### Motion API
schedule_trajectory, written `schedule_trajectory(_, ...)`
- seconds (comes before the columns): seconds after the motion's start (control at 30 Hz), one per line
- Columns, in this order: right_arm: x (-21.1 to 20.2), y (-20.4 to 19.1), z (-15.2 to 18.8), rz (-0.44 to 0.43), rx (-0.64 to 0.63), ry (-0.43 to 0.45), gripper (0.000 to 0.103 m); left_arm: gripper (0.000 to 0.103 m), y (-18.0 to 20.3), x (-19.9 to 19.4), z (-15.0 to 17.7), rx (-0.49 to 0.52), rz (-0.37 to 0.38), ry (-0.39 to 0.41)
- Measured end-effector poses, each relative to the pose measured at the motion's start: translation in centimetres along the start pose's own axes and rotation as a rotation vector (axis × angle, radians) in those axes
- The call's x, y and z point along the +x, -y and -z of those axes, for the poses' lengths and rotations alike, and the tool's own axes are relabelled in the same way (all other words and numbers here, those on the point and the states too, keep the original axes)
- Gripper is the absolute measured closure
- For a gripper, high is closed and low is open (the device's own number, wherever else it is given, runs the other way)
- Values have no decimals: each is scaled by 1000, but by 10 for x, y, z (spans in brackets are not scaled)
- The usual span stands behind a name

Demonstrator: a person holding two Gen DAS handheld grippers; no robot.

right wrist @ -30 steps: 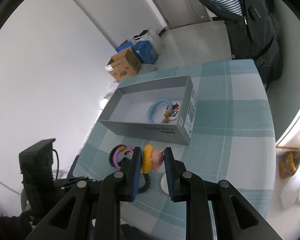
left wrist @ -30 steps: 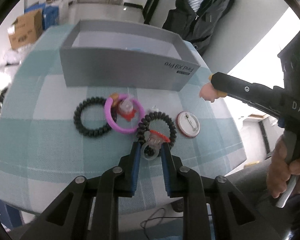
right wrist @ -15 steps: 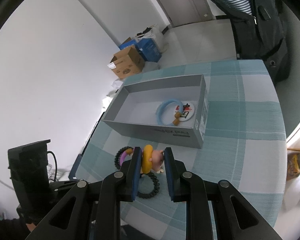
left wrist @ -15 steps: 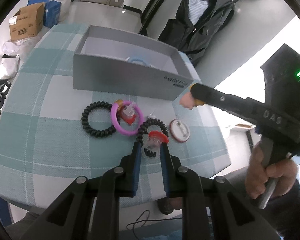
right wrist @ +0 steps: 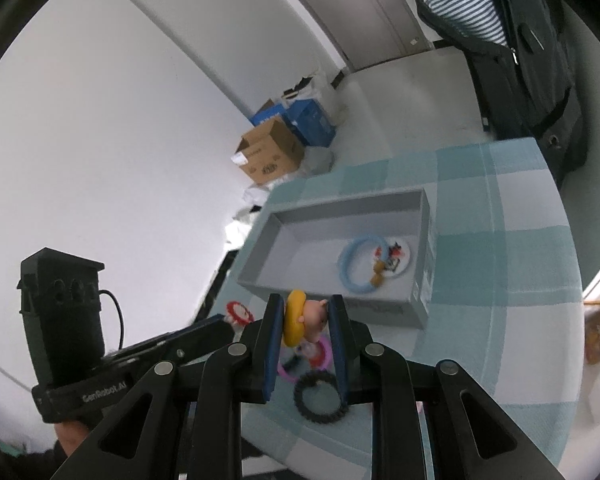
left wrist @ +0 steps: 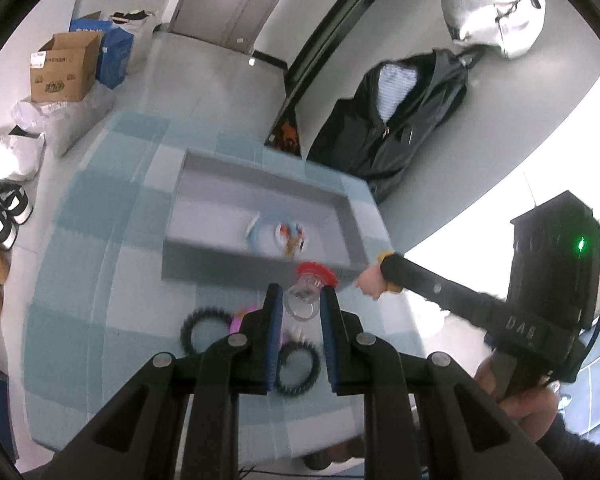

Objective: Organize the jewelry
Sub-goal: 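Lower the doll and red charm into the grey box and open both grippers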

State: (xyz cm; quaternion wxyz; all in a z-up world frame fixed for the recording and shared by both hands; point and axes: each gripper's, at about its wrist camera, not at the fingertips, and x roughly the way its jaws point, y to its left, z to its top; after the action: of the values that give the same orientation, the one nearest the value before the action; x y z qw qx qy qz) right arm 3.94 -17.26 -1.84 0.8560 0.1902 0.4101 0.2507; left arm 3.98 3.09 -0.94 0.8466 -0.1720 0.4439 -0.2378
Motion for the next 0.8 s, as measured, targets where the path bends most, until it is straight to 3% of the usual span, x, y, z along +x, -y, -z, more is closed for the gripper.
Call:
schedule_trajectory(0.2, 2, 0, -25, -26, 37, 44, 81, 89, 2, 5, -26, 17, -24, 24)
schedule_trajectory(0.43, 18, 4, -51, -30, 85, 50, 81, 89, 0, 28, -47, 38, -94, -22)
schedule_trajectory(0.8, 42, 13, -68, 54, 105, 18, 81, 89, -9, 64, -58, 52, -90, -108)
